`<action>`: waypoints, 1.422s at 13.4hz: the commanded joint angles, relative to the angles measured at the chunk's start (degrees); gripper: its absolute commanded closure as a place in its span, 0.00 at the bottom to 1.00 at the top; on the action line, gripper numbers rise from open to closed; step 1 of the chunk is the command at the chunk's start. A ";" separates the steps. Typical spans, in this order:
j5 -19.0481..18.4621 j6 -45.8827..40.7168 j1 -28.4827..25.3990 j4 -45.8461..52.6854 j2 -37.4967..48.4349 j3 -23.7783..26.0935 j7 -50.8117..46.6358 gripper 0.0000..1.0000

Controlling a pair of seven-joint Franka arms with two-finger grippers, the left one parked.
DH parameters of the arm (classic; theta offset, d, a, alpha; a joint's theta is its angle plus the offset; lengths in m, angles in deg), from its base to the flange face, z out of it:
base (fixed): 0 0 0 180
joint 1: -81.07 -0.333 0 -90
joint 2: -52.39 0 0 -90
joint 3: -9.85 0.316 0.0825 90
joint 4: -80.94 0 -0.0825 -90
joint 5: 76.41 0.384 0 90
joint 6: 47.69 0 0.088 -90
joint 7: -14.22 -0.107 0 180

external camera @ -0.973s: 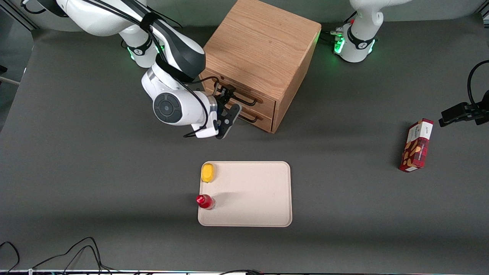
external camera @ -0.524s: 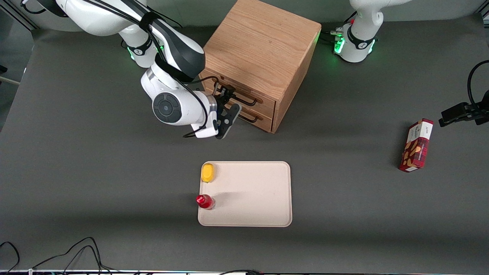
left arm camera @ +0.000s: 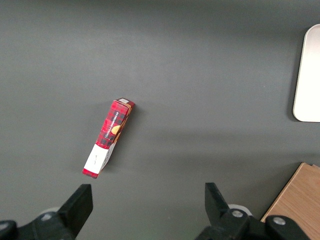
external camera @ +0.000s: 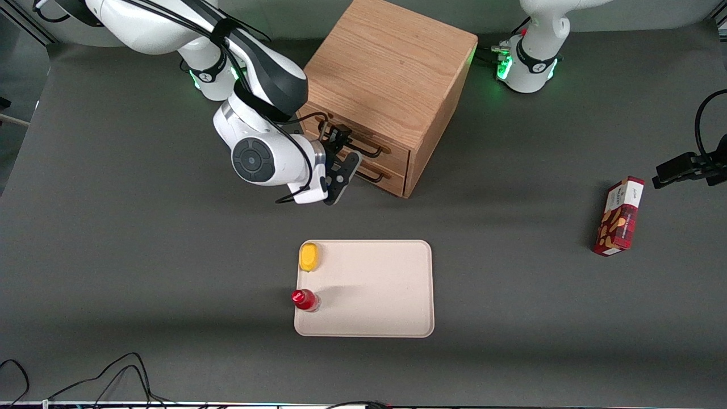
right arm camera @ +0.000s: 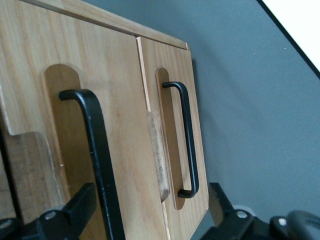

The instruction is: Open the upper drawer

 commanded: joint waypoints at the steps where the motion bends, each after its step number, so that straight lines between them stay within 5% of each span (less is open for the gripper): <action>1: -0.82 0.86 0.11 0.62 -1.70 0.17 0.57 0.00; 19: -3.20 -0.62 0.81 7.29 -5.48 -6.59 5.93 0.00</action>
